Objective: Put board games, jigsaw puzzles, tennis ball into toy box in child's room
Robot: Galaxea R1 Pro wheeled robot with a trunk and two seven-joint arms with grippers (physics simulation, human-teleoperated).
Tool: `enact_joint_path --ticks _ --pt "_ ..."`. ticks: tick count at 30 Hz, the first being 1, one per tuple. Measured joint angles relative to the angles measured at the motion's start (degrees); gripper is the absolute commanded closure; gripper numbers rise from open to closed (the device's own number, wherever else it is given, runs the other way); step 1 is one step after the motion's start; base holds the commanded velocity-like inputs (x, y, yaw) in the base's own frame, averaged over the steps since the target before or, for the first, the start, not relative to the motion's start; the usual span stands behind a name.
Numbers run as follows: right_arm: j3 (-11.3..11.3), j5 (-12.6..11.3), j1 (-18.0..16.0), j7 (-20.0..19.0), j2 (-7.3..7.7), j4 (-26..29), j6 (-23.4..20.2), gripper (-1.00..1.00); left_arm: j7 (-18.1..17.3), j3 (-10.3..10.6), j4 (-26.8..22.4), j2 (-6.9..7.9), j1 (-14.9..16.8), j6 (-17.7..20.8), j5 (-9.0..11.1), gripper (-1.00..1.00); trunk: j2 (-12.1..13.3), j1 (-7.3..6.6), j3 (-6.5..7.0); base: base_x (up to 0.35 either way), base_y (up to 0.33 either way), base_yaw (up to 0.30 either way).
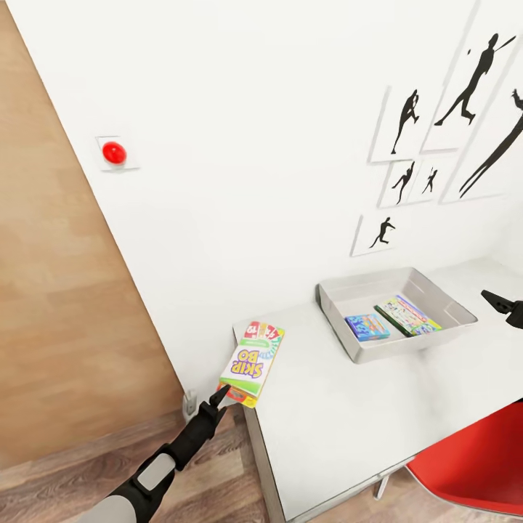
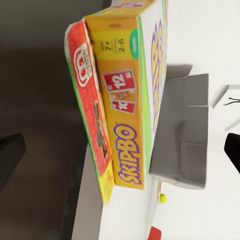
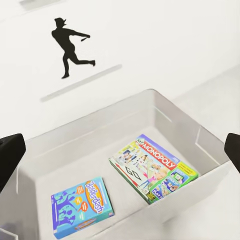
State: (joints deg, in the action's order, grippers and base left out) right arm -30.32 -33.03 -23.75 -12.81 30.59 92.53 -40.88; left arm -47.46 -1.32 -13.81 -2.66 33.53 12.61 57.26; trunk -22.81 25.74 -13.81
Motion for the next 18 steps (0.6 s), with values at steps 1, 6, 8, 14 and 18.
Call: enact_joint_path --ticks 1,6,8,14,18 --pt "0.0 0.0 0.0 0.0 0.0 0.0 0.0 -1.0 0.0 0.0 0.0 0.03 0.0 0.0 0.0 -1.0 0.0 -0.01 0.0 0.198 0.0 -0.002" --pt "0.0 0.0 0.0 0.0 -0.01 0.0 0.0 -1.0 0.1 0.0 0.1 0.04 0.0 -0.1 0.0 -1.0 0.0 0.0 0.0 0.106 0.0 -0.001" --pt "0.0 0.0 0.0 0.0 0.02 0.0 0.0 -1.0 0.1 0.0 0.1 0.04 0.0 -0.1 0.1 -1.0 0.0 0.0 0.0 0.028 0.0 0.0" --pt "0.0 0.0 0.0 0.0 0.06 0.0 0.0 -1.0 0.2 -0.1 0.1 0.15 0.0 0.0 0.3 -1.0 0.0 0.01 0.0 0.012 0.0 0.0" --pt "0.0 0.0 0.0 0.0 0.07 0.0 0.0 -1.0 0.2 -0.2 0.2 0.24 0.0 0.1 0.3 -1.0 0.0 0.01 0.0 0.003 0.0 0.0"
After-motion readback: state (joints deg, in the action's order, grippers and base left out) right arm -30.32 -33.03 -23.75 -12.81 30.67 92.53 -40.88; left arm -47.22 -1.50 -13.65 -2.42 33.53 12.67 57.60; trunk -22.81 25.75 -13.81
